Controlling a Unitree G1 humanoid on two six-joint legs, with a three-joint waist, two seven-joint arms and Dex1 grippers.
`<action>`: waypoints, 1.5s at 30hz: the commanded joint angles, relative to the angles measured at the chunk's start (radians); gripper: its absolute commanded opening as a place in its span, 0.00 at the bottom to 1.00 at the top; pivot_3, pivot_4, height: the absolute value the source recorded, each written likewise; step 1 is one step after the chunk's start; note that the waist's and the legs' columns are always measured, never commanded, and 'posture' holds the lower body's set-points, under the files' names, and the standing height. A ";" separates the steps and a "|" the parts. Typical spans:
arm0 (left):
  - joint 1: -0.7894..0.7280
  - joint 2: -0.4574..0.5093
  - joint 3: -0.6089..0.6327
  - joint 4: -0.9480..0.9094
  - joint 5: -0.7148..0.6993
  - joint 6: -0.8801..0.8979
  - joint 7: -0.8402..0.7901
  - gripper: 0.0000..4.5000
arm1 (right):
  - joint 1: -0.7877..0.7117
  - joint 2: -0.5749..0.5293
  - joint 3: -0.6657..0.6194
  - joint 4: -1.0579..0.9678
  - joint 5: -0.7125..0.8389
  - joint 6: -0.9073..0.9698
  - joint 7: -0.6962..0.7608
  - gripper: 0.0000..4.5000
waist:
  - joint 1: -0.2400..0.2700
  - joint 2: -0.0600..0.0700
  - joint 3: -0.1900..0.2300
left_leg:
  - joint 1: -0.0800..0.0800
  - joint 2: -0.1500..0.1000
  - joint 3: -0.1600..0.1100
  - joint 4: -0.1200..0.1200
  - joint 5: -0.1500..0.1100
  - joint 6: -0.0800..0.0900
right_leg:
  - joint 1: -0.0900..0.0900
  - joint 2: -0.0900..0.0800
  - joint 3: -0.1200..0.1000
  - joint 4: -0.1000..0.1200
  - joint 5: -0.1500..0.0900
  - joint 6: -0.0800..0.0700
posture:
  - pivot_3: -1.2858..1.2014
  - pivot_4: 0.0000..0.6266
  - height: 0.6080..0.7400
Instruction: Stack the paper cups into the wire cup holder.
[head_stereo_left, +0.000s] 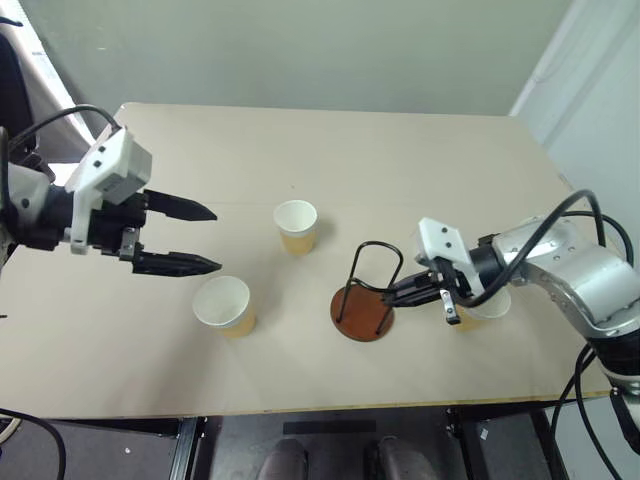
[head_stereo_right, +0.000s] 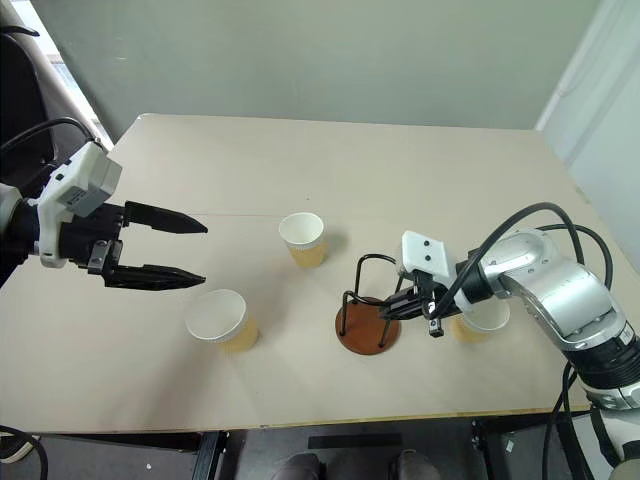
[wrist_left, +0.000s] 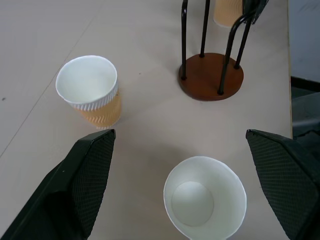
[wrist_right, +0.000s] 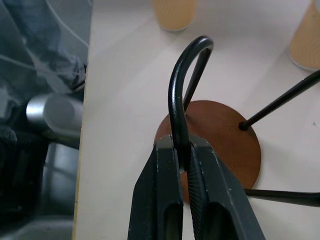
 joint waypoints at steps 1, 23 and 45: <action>-0.024 0.006 0.008 -0.011 0.002 -0.009 -0.005 1.00 | 0.002 0.007 0.008 -0.045 0.003 -0.028 0.024 0.00 | 0.000 0.000 0.000 | 0.000 0.000 0.000 0.000 0.000 0.000 | 0.000 0.000 0.000 0.000 0.000 0.000 | 0.52 0.24 1.00; -0.088 -0.019 -0.037 0.024 0.017 -0.035 -0.058 1.00 | -0.063 -0.015 0.035 -0.026 -0.113 -0.122 0.100 0.64 | 0.000 -0.001 -0.001 | 0.003 0.000 0.000 -0.001 0.000 0.000 | 0.004 0.000 0.000 -0.001 0.000 -0.001 | 0.52 0.24 1.00; -0.303 -0.091 -0.398 -0.002 -0.071 -0.207 -0.136 1.00 | 0.256 -0.534 -0.408 -0.177 0.061 0.069 0.171 0.98 | 0.016 0.000 0.000 | -0.001 0.000 0.000 -0.003 0.000 0.000 | 0.003 -0.001 0.001 -0.003 0.000 0.001 | 0.52 0.24 1.00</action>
